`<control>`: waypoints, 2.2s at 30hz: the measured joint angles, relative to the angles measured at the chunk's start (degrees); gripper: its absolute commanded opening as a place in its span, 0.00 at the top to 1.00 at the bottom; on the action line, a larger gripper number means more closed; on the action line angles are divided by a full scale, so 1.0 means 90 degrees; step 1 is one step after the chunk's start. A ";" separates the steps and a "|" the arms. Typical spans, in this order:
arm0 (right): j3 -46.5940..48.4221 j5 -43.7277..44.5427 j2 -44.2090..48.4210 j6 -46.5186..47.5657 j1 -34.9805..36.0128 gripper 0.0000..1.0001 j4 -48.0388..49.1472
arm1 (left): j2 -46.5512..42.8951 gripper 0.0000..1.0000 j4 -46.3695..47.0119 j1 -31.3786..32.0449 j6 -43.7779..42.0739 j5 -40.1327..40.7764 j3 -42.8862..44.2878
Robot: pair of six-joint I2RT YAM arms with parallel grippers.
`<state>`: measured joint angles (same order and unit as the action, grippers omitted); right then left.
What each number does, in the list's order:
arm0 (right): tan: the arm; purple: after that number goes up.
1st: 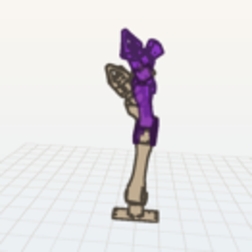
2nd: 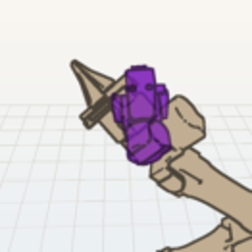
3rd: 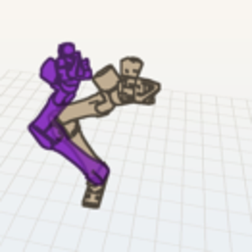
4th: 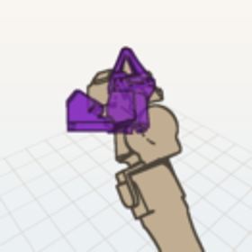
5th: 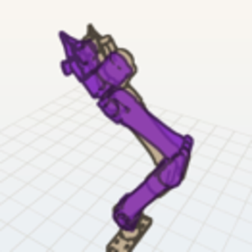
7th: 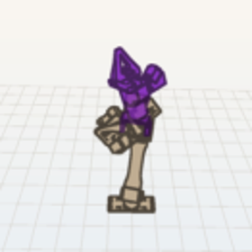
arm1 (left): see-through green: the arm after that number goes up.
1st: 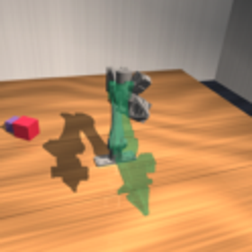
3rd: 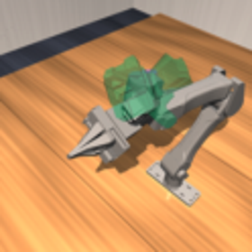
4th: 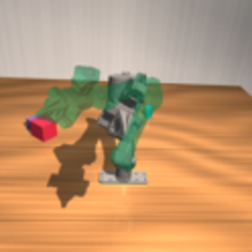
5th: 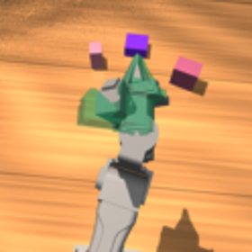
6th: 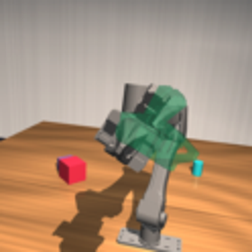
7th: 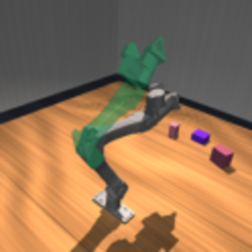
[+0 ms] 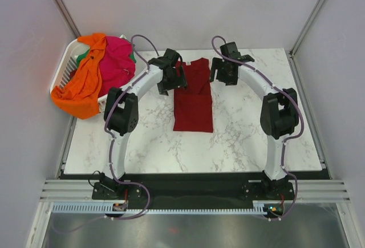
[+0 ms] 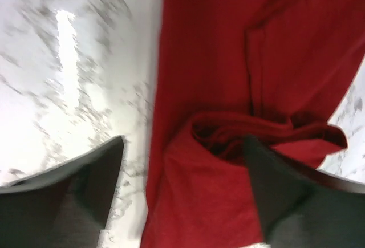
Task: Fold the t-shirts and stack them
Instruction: Fold the tshirt
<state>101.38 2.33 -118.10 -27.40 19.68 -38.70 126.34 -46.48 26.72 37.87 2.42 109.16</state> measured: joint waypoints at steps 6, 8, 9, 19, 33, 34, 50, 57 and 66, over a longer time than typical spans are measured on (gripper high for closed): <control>-0.0214 0.0146 0.0831 0.0262 -0.0369 0.16 -0.0090 | -0.0199 0.01 -0.0226 -0.0376 -0.0335 0.0114 0.0442; -0.0852 -0.0085 0.1457 0.0299 -0.0335 0.16 0.0124 | -0.0580 0.04 -0.0158 -0.0352 -0.0406 0.0158 0.0265; -0.1263 -0.0236 0.1819 0.0294 -0.0306 0.16 0.0192 | -0.0855 0.07 -0.0126 -0.0325 -0.0425 0.0170 0.0024; -0.5219 -0.2514 0.3215 -0.0194 -0.0209 0.28 0.1547 | -0.3551 0.15 0.1812 -0.0024 -0.0449 -0.1239 -0.4658; -0.6222 -0.3592 0.2540 -0.0777 0.0039 0.48 0.3177 | -0.3473 0.15 0.3536 0.0036 -0.0423 -0.2317 -0.5921; -0.6224 -0.3614 0.2526 -0.0794 0.0039 0.48 0.3228 | -0.3470 0.16 0.3572 0.0044 -0.0418 -0.2331 -0.5952; -0.6280 -0.3798 0.2198 -0.0831 0.0039 0.81 0.3767 | -0.3468 0.39 0.4381 0.0255 -0.0134 -0.2419 -0.6773; -0.6280 -0.3779 0.2164 -0.0833 0.0039 0.98 0.3779 | -0.3317 0.84 0.4503 0.0267 0.0046 -0.2280 -0.6788; -0.6433 -0.3679 0.2579 -0.0792 0.0061 1.00 0.3514 | -0.3735 0.98 0.4481 0.0398 0.0141 -0.2086 -0.7077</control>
<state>43.48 -30.79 -94.89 -34.52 20.23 -7.07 92.73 -6.15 30.30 39.13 -16.36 45.47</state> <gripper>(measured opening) 0.073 0.049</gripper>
